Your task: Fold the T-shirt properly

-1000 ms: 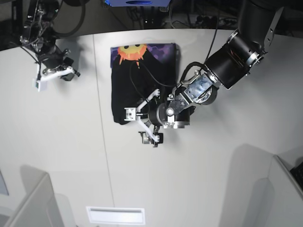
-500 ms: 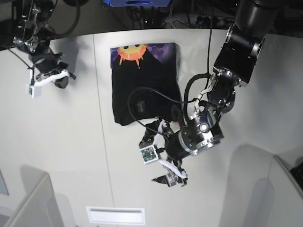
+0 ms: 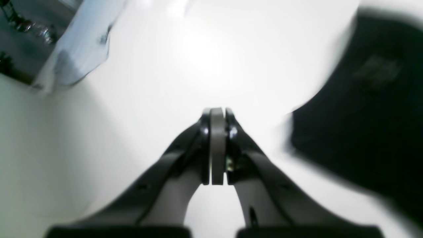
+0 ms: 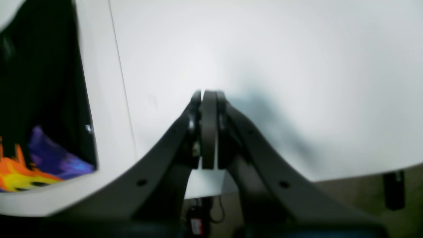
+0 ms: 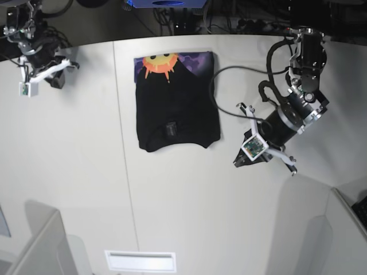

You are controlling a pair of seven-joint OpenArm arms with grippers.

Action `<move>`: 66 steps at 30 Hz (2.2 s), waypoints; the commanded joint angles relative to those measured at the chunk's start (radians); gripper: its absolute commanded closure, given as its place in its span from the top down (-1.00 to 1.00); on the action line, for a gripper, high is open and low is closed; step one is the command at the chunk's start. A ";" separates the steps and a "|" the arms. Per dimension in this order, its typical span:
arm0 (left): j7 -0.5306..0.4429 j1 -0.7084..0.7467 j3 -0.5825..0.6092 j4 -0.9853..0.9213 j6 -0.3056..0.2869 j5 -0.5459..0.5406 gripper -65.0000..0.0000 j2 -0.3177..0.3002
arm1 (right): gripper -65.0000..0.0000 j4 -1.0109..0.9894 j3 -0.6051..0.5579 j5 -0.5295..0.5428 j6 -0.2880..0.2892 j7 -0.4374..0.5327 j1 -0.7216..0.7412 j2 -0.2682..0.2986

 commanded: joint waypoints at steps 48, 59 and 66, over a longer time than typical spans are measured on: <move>-0.838 0.693 -0.095 -1.114 0.090 0.112 -1.00 0.102 | -1.00 -1.076 -0.547 -0.678 0.364 0.213 0.046 -0.166; -0.927 0.297 -0.044 -1.766 0.101 0.136 -1.00 0.096 | -1.00 -1.659 -0.553 -0.677 0.363 0.547 0.339 -0.298; -0.919 0.162 0.115 -1.915 0.104 0.194 -1.00 0.106 | -1.00 -1.822 -0.553 -0.677 0.312 0.736 0.408 -0.341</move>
